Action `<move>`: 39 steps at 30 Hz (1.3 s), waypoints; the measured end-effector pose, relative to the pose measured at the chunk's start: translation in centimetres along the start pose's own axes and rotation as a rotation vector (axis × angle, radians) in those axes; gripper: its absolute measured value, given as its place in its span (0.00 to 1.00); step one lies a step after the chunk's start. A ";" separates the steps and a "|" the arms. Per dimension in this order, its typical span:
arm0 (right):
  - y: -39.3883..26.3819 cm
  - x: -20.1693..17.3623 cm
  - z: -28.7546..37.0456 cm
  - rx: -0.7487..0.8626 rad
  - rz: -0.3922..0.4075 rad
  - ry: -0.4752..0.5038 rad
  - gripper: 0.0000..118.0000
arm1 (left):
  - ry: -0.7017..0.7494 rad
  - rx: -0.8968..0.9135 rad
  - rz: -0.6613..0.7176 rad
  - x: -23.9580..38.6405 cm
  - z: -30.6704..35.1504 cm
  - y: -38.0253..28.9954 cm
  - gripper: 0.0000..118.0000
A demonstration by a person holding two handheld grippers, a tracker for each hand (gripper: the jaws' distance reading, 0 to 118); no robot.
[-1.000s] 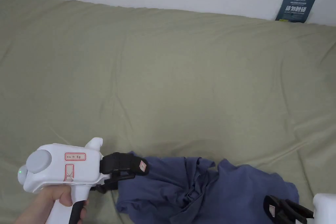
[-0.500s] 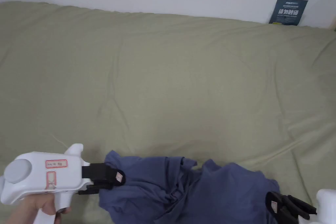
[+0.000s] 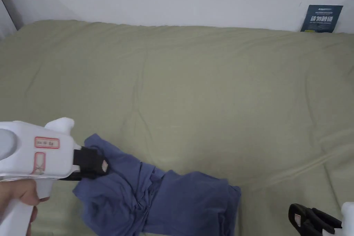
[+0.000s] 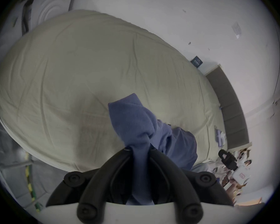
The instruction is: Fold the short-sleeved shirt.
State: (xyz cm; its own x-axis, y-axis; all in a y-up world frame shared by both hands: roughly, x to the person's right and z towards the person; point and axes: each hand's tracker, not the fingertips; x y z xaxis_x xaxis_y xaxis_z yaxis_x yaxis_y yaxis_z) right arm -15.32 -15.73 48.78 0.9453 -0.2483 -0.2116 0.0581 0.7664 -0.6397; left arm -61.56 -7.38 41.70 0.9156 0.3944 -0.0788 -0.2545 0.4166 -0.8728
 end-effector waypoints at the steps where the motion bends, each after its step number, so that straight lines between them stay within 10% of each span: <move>1: -0.1 0.2 0.2 0.002 -0.007 0.001 0.00 | 0.007 -0.005 -0.019 0.8 -0.7 0.1 0.06; 13: -1.1 3.1 1.1 0.007 -0.091 -0.038 0.00 | 0.111 -0.161 -0.326 16.8 -14.1 -3.8 0.10; 14: -1.1 3.2 1.3 0.007 -0.099 -0.043 0.00 | 0.101 -0.185 -0.345 17.7 -15.8 -4.3 0.25; 16: -1.1 3.5 1.7 0.009 -0.107 -0.055 0.00 | 0.056 -0.257 -0.360 18.7 -18.5 -5.2 0.93; 19: -1.2 4.2 2.1 0.009 -0.123 -0.069 0.00 | -0.050 -0.314 -0.332 19.3 -20.0 -6.1 1.00; 25: -1.3 5.2 2.0 0.005 -0.163 -0.078 0.00 | -0.144 -0.172 -0.268 16.1 -14.2 -3.8 0.88; 26: -1.3 5.3 1.9 0.006 -0.168 -0.079 0.00 | -0.183 -0.124 -0.224 14.8 -12.9 -3.4 0.78; 28: -1.4 5.2 1.7 0.003 -0.174 -0.077 0.00 | -0.239 -0.079 -0.175 12.6 -11.7 -2.9 0.11; 29: -1.4 5.2 1.6 0.001 -0.173 -0.075 0.00 | -0.227 -0.064 -0.144 12.0 -11.0 -3.0 0.00; 39: -1.6 4.2 0.9 -0.045 -0.150 -0.062 0.00 | -0.456 -0.219 -0.021 9.8 -20.5 -6.2 0.00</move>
State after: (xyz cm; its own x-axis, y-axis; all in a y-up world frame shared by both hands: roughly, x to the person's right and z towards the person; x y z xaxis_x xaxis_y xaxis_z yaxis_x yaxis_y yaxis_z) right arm -11.21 -17.49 49.58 0.9450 -0.3202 -0.0662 0.1873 0.6959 -0.6933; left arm -44.65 -22.89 36.44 0.6782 0.7257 0.1162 -0.1212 0.2663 -0.9562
